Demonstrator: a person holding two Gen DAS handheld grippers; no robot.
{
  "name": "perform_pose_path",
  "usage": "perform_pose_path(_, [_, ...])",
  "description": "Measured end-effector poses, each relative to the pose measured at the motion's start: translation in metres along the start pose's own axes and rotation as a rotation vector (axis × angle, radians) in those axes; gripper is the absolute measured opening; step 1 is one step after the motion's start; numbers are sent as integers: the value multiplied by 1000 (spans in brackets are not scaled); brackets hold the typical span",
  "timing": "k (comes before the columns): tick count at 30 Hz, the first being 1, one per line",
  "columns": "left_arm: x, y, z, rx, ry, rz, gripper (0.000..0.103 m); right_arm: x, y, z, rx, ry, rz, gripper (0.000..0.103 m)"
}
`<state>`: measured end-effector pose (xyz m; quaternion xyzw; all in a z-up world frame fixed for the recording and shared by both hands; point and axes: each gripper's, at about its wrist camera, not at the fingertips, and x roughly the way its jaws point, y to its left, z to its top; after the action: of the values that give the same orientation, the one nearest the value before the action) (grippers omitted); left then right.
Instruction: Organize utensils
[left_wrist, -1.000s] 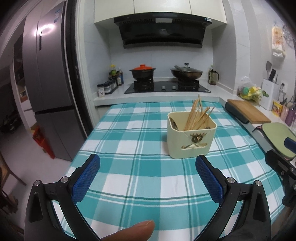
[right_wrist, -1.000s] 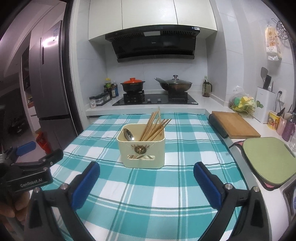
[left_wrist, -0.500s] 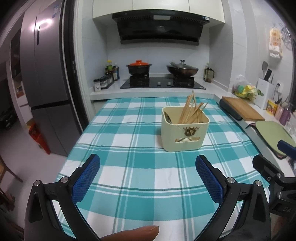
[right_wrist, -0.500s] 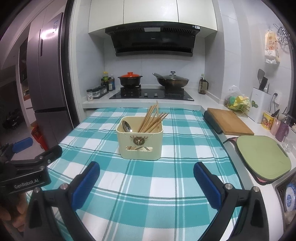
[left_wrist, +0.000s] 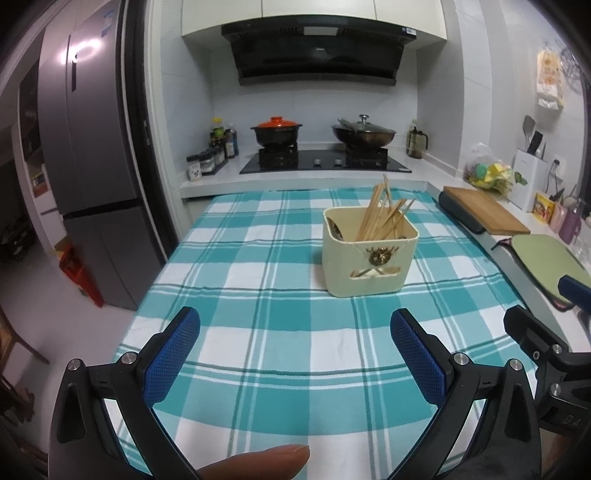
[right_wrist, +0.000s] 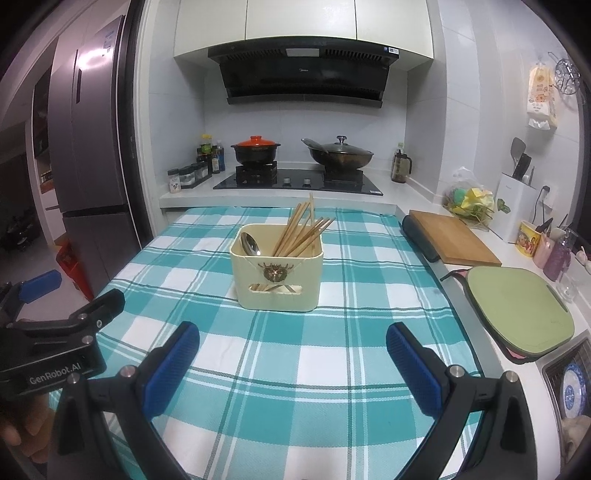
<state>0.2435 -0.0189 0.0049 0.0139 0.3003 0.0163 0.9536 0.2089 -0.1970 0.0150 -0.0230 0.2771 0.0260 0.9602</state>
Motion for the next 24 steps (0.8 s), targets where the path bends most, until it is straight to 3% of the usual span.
perform_pose_path(24, [0, -6, 0, 1, 13, -17, 103, -5, 0, -1, 3, 6, -34, 103])
